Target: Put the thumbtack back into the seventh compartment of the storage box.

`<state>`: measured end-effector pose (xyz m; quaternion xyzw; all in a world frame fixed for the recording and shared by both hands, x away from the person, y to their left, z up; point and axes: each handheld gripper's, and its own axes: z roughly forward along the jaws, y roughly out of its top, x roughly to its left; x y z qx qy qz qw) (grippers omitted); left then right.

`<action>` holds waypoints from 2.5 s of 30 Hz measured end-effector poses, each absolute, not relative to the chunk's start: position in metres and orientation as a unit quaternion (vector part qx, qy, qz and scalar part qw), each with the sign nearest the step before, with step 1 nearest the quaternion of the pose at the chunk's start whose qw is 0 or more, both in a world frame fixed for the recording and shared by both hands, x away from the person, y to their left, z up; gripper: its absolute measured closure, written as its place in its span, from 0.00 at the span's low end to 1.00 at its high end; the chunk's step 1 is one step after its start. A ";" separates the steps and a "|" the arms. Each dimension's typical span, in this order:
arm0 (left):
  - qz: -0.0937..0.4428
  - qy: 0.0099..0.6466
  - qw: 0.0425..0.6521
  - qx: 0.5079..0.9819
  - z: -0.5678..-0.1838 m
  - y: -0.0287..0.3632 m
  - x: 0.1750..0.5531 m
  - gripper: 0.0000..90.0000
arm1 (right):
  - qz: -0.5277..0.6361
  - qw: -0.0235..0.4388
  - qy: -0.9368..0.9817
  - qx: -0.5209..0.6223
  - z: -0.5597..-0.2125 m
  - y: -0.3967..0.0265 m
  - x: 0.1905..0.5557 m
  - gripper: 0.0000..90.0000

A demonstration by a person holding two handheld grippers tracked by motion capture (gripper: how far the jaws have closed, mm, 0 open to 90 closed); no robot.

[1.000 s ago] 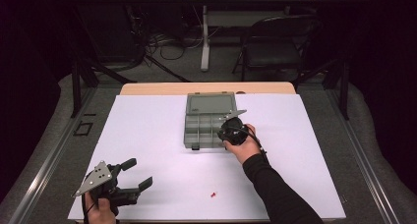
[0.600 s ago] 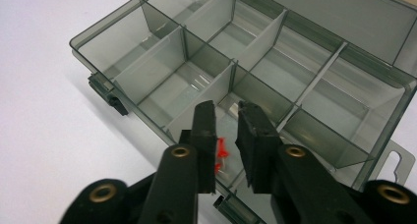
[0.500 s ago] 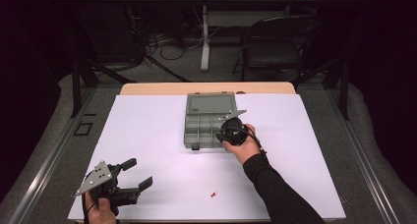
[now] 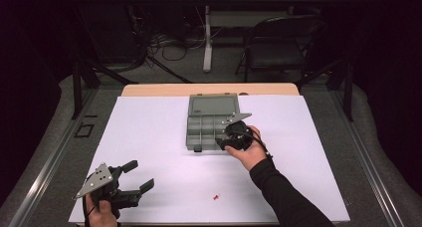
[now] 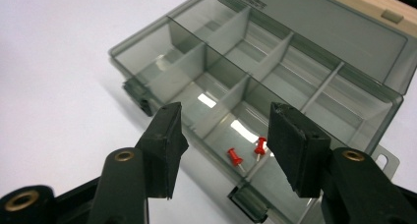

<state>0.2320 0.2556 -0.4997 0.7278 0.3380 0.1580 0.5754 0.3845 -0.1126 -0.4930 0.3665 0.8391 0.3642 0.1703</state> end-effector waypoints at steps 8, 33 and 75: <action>0.158 0.338 0.576 0.727 -0.500 0.256 0.232 0.13 | 0.388 0.172 0.841 0.337 -0.481 -0.109 0.359 0.50; 0.160 0.337 0.577 0.727 -0.500 0.254 0.231 0.13 | 0.417 0.153 0.848 0.289 -0.494 -0.114 0.288 0.51; 0.160 0.337 0.577 0.727 -0.499 0.255 0.231 0.13 | 0.399 0.113 0.876 0.247 -0.542 -0.114 0.253 0.65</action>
